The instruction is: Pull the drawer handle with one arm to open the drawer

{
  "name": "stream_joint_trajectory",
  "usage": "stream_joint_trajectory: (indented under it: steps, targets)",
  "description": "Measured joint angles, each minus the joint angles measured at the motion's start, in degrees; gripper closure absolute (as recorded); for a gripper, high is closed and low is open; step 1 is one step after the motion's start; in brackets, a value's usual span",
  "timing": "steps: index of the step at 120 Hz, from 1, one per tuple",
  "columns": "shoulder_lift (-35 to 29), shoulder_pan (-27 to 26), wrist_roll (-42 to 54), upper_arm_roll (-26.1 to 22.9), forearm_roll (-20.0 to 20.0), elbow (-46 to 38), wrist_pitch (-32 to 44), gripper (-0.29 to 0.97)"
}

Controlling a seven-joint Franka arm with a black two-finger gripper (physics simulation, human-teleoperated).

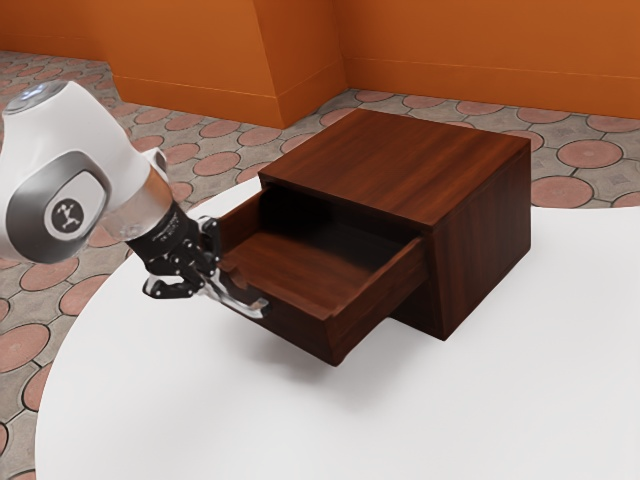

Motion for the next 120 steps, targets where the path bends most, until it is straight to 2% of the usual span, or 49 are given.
stream_joint_trajectory:
  steps: [10, 34, 47, 54, 67, 74, 89, 95, 105, 120]
  targets:
    - [-0.87, 0.04, -0.14, -0.02, 0.15, -0.52, 0.17, 0.79]
    - [-2.26, -0.14, 0.13, -0.36, 0.87, -0.29, 0.52, 0.35]
    - [-7.31, -1.05, 0.18, -2.28, 1.05, 0.10, -0.46, 0.20]
    - [-8.60, -1.74, 0.19, -4.98, 1.07, 4.16, -2.45, 0.15]
    - [-5.10, -7.88, -0.34, -7.56, 0.89, 21.98, -8.43, 0.09]
    - [-3.11, -11.38, -1.06, -7.51, 0.69, 27.12, -13.21, 0.06]
    - [-1.07, -15.98, -2.29, -7.23, 0.66, 25.92, -21.07, 0.03]
    - [-0.05, -16.24, -2.70, -6.75, 0.88, 24.50, -23.08, 0.03]
    - [1.94, -16.84, -3.52, -3.16, 1.63, 23.80, -25.47, 0.02]
    - [2.84, -17.32, -6.51, -2.31, 2.07, 22.10, -27.34, 0.01]
